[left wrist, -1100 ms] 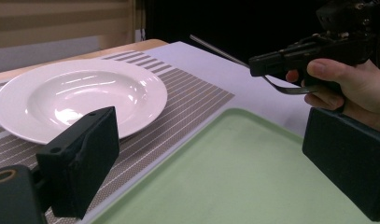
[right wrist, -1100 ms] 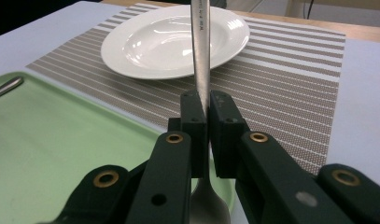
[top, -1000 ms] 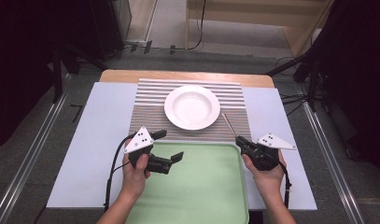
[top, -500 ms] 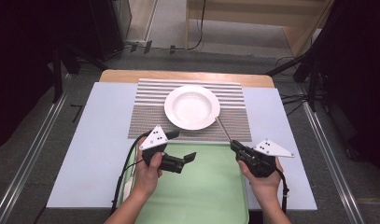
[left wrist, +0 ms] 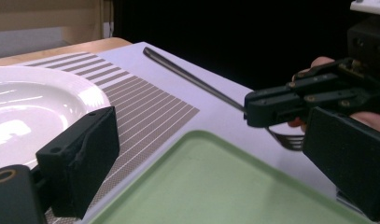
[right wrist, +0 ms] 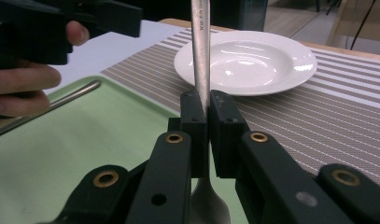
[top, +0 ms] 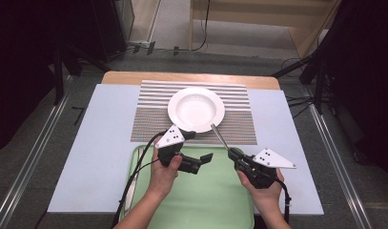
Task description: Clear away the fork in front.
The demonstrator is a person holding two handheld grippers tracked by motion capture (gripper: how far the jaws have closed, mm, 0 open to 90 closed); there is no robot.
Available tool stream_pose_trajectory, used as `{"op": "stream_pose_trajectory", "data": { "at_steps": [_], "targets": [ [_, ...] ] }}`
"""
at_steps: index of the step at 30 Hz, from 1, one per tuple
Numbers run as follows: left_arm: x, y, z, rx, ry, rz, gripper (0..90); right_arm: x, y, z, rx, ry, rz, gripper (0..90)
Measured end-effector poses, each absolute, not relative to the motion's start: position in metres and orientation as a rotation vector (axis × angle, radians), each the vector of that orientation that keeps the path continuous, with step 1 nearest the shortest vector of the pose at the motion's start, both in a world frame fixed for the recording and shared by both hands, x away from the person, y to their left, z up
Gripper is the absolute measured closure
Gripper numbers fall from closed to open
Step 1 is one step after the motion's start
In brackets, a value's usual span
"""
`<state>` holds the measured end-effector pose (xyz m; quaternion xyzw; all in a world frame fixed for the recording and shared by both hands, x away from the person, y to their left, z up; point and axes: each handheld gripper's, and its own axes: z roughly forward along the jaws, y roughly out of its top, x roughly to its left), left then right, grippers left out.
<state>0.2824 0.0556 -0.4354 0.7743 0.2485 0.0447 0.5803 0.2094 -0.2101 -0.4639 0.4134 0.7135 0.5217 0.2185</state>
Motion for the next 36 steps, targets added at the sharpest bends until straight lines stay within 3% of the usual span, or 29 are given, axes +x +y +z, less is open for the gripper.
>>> {"op": "stream_pose_trajectory", "data": {
  "at_steps": [5, 6, 8, 9, 13, 17, 27, 32, 34, 36],
  "targets": [
    [0.286, 0.052, -0.437, 1.809, 0.64, 0.07, 8.0, 0.206, -0.201, -0.464, 1.099, 1.983, 1.453, 83.9],
    [0.288, 0.052, -0.437, 1.8, 0.671, 0.068, 15.7, 0.204, -0.197, -0.464, 1.095, 1.985, 1.464, 83.9],
    [0.288, 0.051, -0.436, 1.791, 0.691, 0.063, 17.7, 0.203, -0.196, -0.463, 1.081, 1.984, 1.461, 83.9],
    [0.288, 0.051, -0.436, 1.793, 0.699, 0.068, 28.3, 0.202, -0.193, -0.463, 1.074, 1.987, 1.473, 83.9],
    [0.288, 0.049, -0.436, 1.798, 0.697, 0.025, 37.0, 0.2, -0.19, -0.463, 1.066, 1.989, 1.473, 83.9],
    [0.289, 0.049, -0.436, 1.789, 0.716, -0.01, 51.8, 0.199, -0.185, -0.463, 1.048, 1.99, 1.482, 83.9],
    [0.293, 0.047, -0.439, 1.77, 0.731, -0.099, 63.4, 0.198, -0.184, -0.465, 1.042, 1.982, 1.49, 83.8],
    [0.296, 0.049, -0.439, 1.709, 0.717, -0.206, 81.1, 0.199, -0.183, -0.468, 1.04, 1.988, 1.484, 83.7],
    [0.299, 0.05, -0.441, 1.668, 0.681, -0.294, 85.5, 0.199, -0.182, -0.469, 1.045, 1.985, 1.491, 83.7],
    [0.299, 0.052, -0.442, 1.679, 0.675, -0.274, 86.8, 0.203, -0.183, -0.473, 1.052, 1.982, 1.52, 80.6]
  ]
}}
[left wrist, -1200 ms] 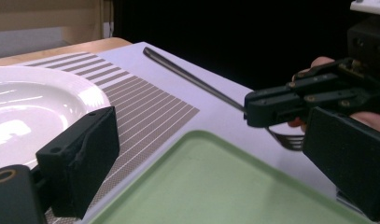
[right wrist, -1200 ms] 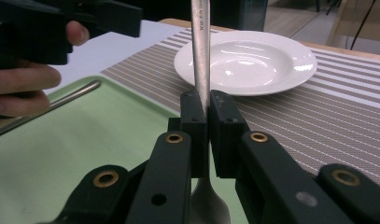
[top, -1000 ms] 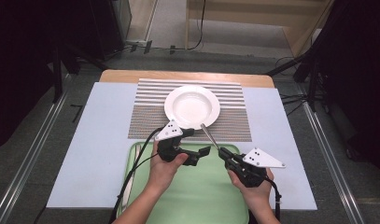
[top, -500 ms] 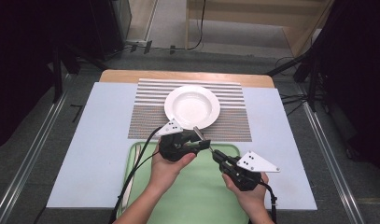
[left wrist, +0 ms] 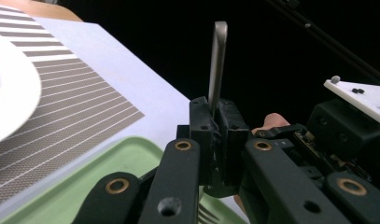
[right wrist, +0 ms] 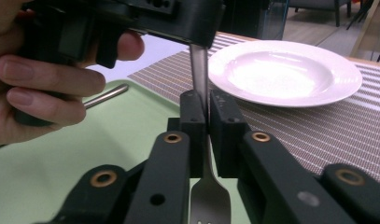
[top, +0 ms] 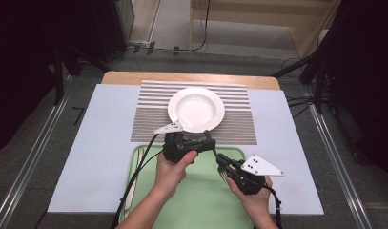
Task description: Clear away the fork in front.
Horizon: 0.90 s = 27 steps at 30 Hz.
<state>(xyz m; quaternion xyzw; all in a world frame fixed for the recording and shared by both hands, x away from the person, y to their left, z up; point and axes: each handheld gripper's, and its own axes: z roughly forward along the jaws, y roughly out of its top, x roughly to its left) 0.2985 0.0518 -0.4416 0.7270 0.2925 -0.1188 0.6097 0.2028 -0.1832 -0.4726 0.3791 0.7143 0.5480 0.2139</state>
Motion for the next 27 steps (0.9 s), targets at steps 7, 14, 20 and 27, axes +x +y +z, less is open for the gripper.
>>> {"op": "stream_pose_trajectory", "data": {
  "at_steps": [7, 14, 20, 27],
  "targets": [
    [0.294, 0.06, -0.435, 1.697, 0.627, -0.218, 86.9, 0.207, -0.192, -0.477, 1.044, 1.936, 1.53, 60.3],
    [0.292, 0.072, -0.43, 1.714, 0.622, -0.162, 86.9, 0.213, -0.209, -0.478, 1.111, 1.909, 1.476, 45.2],
    [0.29, 0.081, -0.428, 1.719, 0.623, -0.129, 87.0, 0.216, -0.222, -0.477, 1.169, 1.908, 1.463, 20.6],
    [0.287, 0.09, -0.425, 1.735, 0.621, -0.091, 87.1, 0.214, -0.239, -0.473, 1.204, 1.869, 1.448, 0.0]
  ]
}}
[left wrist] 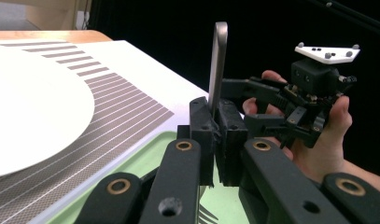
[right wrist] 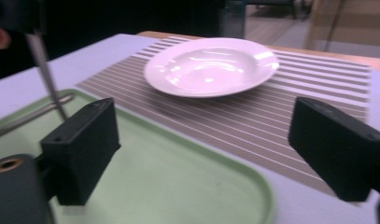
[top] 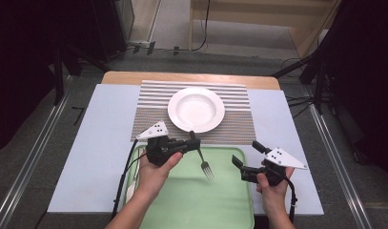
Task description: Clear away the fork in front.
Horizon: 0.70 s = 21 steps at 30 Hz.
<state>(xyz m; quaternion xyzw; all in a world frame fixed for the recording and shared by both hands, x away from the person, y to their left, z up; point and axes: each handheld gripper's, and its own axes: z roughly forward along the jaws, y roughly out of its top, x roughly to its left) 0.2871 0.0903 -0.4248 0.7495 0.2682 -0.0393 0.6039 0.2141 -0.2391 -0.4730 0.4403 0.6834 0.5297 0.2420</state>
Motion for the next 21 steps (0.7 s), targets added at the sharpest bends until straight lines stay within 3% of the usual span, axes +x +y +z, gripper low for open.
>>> {"op": "stream_pose_trajectory", "data": {
  "at_steps": [21],
  "targets": [
    [0.279, 0.127, -0.419, 1.704, 0.691, -0.078, 87.1, 0.198, -0.296, -0.48, 1.274, 1.752, 1.382, 0.0]
  ]
}}
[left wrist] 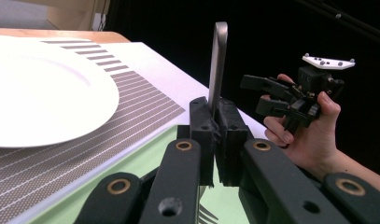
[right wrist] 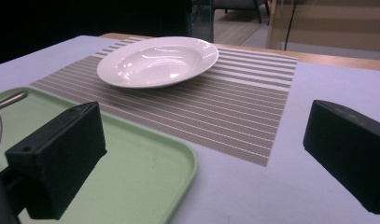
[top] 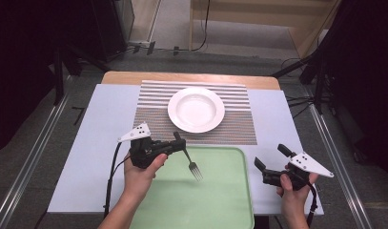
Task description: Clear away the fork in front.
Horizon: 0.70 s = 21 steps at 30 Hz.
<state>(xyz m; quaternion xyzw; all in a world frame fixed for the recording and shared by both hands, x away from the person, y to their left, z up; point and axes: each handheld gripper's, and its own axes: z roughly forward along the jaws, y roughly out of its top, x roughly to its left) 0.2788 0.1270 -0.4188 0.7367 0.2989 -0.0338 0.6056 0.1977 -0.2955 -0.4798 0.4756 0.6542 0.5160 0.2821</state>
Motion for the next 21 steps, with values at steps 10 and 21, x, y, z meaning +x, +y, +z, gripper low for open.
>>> {"op": "stream_pose_trajectory", "data": {
  "at_steps": [10, 21],
  "targets": [
    [0.275, 0.142, -0.422, 1.704, 0.711, -0.111, 87.1, 0.188, -0.315, -0.485, 1.282, 1.73, 1.334, 0.0],
    [0.269, 0.162, -0.426, 1.708, 0.717, -0.171, 87.1, 0.178, -0.329, -0.491, 1.316, 1.711, 1.307, 0.0]
  ]
}}
